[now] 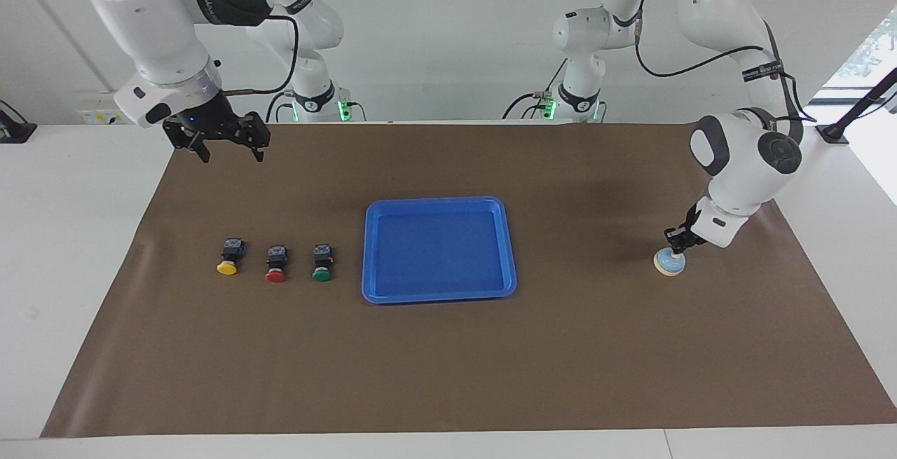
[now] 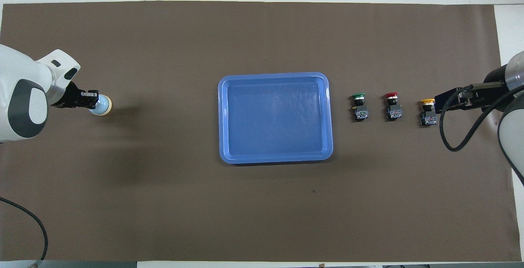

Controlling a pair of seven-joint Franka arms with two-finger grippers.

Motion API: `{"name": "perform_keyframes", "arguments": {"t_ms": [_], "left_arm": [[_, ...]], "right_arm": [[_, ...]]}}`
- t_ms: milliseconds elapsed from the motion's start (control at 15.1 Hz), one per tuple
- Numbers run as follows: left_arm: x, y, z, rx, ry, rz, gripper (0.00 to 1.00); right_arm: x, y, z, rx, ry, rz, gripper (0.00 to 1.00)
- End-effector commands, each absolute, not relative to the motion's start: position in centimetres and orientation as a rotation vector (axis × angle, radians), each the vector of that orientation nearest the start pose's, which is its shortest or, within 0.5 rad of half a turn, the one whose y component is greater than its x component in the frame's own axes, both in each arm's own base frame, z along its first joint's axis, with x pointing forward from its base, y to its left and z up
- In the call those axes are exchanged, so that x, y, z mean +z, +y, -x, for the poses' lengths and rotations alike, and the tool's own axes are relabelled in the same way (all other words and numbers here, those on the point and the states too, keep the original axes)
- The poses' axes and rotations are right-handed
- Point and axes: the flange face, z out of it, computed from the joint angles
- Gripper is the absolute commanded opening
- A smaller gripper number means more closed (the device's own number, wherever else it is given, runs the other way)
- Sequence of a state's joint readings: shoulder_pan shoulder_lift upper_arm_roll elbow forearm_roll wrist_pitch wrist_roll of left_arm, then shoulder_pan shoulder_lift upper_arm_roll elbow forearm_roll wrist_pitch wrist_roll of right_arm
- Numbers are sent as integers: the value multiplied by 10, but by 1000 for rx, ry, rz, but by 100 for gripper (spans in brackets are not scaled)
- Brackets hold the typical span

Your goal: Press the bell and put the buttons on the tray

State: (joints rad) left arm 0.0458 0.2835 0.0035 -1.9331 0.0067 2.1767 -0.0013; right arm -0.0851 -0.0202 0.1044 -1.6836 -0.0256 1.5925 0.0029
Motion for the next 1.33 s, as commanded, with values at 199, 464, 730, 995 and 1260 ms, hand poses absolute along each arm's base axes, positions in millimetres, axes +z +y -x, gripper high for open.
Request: {"name": "perform_keyframes", "arguments": {"t_ms": [199,464,730,995,1260], "left_arm": [[336,36,-607,51,-53,3117,0],[406,30,-619,149,-60,3114,99],[476,25,-613,206,-64,3121,100],[531,16,-594,239,-73,3181,100],[580,17,-572,250,-67,3174,100]], "right_arm": [[589,3,-539,120,-63,3178,100],[589,2,-539,123,-63,3178,100],[586,-3,-534,167,-62,3174,100],[581,-16,-534,166,-65,3172,100],[567,-35,-537,111,-55,3167,100]]}}
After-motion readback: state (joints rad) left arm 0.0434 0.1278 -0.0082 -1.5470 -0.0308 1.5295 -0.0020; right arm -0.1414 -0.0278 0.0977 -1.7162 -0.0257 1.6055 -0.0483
